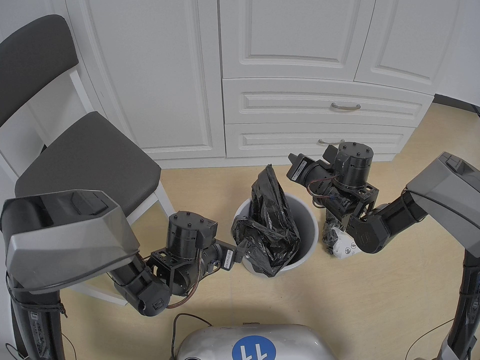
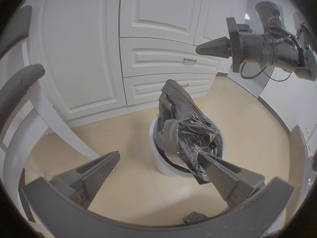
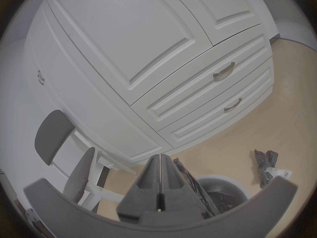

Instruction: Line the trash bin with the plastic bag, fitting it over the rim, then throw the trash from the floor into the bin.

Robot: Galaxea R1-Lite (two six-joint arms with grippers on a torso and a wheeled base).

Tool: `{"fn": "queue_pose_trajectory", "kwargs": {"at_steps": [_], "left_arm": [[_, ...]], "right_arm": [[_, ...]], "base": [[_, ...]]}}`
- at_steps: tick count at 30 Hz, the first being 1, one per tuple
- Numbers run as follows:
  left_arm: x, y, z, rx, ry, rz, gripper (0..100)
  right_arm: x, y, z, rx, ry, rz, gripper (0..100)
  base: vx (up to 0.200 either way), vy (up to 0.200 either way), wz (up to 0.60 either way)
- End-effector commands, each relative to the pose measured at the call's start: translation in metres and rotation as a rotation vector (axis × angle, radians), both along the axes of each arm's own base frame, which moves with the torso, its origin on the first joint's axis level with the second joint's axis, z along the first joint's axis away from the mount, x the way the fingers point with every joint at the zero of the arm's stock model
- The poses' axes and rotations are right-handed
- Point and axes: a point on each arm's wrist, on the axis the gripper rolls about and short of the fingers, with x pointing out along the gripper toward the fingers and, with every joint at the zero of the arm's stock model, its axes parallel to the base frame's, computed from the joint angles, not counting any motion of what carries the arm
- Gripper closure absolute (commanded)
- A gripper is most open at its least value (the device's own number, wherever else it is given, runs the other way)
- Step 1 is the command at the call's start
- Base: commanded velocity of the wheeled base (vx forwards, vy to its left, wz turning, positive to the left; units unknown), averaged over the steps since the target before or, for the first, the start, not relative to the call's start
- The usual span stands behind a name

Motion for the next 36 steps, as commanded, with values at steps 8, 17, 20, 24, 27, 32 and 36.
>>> {"fn": "queue_pose_trajectory", "kwargs": {"at_steps": [8, 17, 20, 24, 27, 32, 36], "left_arm": [[0.016, -0.019, -0.035, -0.036, -0.064, 0.024, 0], [0.024, -0.004, -0.014, -0.070, -0.111, 0.064, 100], [0.025, 0.007, 0.007, -0.100, -0.156, 0.091, 100], [0.026, 0.019, 0.022, -0.111, -0.174, 0.111, 100], [0.028, 0.025, 0.025, -0.113, -0.181, 0.125, 100], [0.030, 0.028, 0.025, -0.112, -0.182, 0.135, 100], [0.029, 0.028, 0.026, -0.110, -0.181, 0.133, 100]], "right_arm": [[-0.002, -0.002, 0.000, -0.035, -0.011, -0.003, 100], [-0.002, -0.032, -0.039, -0.372, 0.088, -0.042, 100], [-0.002, -0.041, -0.056, -0.458, 0.163, -0.025, 100], [-0.002, -0.040, -0.065, -0.464, 0.183, 0.018, 100], [-0.002, -0.042, -0.073, -0.474, 0.204, 0.048, 100], [0.002, -0.043, -0.089, -0.504, 0.257, 0.059, 0], [0.005, -0.034, -0.088, -0.461, 0.270, 0.071, 0]], "base": [[0.000, 0.000, 0.00], [0.000, 0.000, 0.00], [0.000, 0.000, 0.00], [0.000, 0.000, 0.00], [0.000, 0.000, 0.00], [0.000, 0.000, 0.00], [0.000, 0.000, 0.00]]}}
